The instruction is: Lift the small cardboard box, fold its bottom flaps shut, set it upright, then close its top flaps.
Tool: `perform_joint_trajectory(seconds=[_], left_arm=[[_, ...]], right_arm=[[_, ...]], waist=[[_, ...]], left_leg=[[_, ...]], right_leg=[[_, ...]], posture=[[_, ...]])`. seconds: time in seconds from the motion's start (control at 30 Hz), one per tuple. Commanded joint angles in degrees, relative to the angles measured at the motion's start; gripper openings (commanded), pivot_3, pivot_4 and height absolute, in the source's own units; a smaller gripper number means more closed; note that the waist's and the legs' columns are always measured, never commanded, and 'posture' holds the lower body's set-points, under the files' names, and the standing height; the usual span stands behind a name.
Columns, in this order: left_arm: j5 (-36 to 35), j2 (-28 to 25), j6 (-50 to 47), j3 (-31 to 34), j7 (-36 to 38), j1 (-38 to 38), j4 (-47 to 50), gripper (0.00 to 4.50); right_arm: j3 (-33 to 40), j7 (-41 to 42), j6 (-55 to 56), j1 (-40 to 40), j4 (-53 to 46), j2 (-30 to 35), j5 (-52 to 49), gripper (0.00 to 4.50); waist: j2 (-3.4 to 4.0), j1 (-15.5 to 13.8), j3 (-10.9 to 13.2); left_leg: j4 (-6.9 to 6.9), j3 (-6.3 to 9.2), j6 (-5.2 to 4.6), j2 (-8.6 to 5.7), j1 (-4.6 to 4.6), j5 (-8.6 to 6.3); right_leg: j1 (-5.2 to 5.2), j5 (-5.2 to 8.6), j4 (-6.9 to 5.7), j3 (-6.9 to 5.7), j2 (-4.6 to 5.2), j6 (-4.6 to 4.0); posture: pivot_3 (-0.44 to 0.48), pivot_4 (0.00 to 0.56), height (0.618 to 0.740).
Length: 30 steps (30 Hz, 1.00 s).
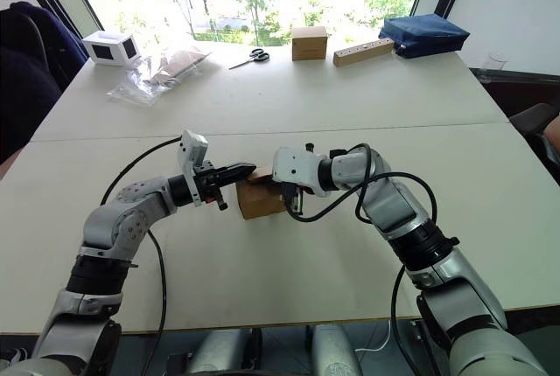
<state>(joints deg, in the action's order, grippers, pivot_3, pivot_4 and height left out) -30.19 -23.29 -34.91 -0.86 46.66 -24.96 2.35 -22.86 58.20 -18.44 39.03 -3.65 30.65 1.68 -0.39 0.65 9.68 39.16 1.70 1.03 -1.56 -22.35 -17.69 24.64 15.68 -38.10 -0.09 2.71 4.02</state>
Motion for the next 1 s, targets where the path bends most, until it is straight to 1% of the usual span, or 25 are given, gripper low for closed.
perform_joint_trajectory(seconds=[0.03, 0.17, 0.27, 0.37, 0.5, 0.57, 0.7, 0.9, 1.0], left_arm=[[2.49, -1.49, 2.37, -1.74, 1.20, 0.11, 1.84, 0.03], [6.53, -3.65, 5.64, -4.55, 2.77, -0.03, 2.15, 0.03], [8.55, -4.71, 8.04, -5.41, 3.37, -0.49, 1.95, 0.03], [6.55, -4.28, 7.13, -3.07, 2.77, -1.23, 3.00, 0.03], [-0.62, -3.92, 0.73, 2.14, 0.70, -3.12, 8.40, 0.03], [-1.46, -4.40, -1.01, 2.52, 0.02, -3.23, 10.55, 0.03], [-0.36, -4.81, -2.15, 0.78, -0.97, -2.52, 12.76, 0.03], [4.12, -5.33, -0.51, -4.00, -1.64, -0.29, 11.60, 0.03], [5.50, -5.88, 0.08, -5.58, -0.89, 1.10, 11.51, 0.03]], right_arm=[[1.80, 1.17, -2.48, 0.35, -2.91, 0.17, -2.04, 0.00], [3.80, 2.64, -5.46, -0.70, -6.18, 1.29, -5.02, 0.00], [5.83, 2.63, -7.34, -1.28, -7.35, 1.86, -7.03, 0.00], [9.69, 1.21, -10.74, -1.65, -7.68, 1.07, -10.73, 0.00], [13.80, -1.06, -12.68, -0.33, -5.87, -0.22, -14.02, 0.00], [13.14, -1.48, -11.30, -0.28, -4.70, -0.07, -13.06, 0.00], [11.14, -2.74, -9.24, -0.37, -3.02, -1.10, -11.62, 0.00], [7.49, -4.10, -7.23, -1.44, -2.29, -2.34, -9.08, 0.00], [5.74, -4.81, -6.41, -2.25, -1.48, -2.44, -7.24, 0.00]], waist=[[0.00, -0.04, 0.00], [0.00, -0.08, 0.00], [0.00, -0.06, 0.00], [0.00, -0.06, 0.00], [-0.01, -0.03, 0.01], [-0.01, -0.02, 0.01], [0.00, 0.04, 0.01], [0.00, 0.03, 0.01], [0.00, 0.02, 0.01]], left_leg=[[0.00, 0.00, 0.00, 0.00, 0.00, 0.00], [-0.01, 0.00, 0.00, 0.00, 0.00, 0.00], [-0.01, 0.01, -0.01, 0.00, 0.00, -0.01], [-0.01, 0.01, -0.07, 0.00, 0.00, -0.04], [-0.01, 0.02, -0.31, 0.01, -0.02, -0.17], [-0.01, 0.02, -0.31, 0.01, -0.02, -0.18], [-0.02, 0.01, -0.30, 0.01, -0.01, -0.17], [-0.01, 0.00, -0.26, 0.00, -0.01, -0.15], [-0.02, 0.00, -0.04, 0.00, -0.01, -0.02]], right_leg=[[0.00, 0.00, 0.00, 0.00, 0.00, 0.00], [0.00, 0.00, 0.01, 0.00, 0.00, 0.00], [0.00, 0.00, 0.02, 0.00, 0.01, 0.00], [0.00, 0.00, 0.02, 0.00, 0.01, 0.00], [0.01, 0.00, 0.01, 0.00, 0.01, 0.00], [0.01, 0.00, 0.01, 0.00, 0.01, 0.00], [0.01, 0.00, 0.01, 0.01, 0.01, 0.00], [0.01, 0.00, 0.01, 0.00, 0.00, 0.00], [0.01, 0.00, 0.01, 0.00, 0.00, 0.00]], posture=[[0.000, 0.150, 0.740], [0.000, 0.150, 0.740], [0.000, 0.150, 0.740], [0.000, 0.150, 0.740], [0.000, 0.150, 0.740], [0.000, 0.150, 0.740], [0.000, 0.150, 0.740], [0.000, 0.150, 0.740], [0.000, 0.150, 0.740]])
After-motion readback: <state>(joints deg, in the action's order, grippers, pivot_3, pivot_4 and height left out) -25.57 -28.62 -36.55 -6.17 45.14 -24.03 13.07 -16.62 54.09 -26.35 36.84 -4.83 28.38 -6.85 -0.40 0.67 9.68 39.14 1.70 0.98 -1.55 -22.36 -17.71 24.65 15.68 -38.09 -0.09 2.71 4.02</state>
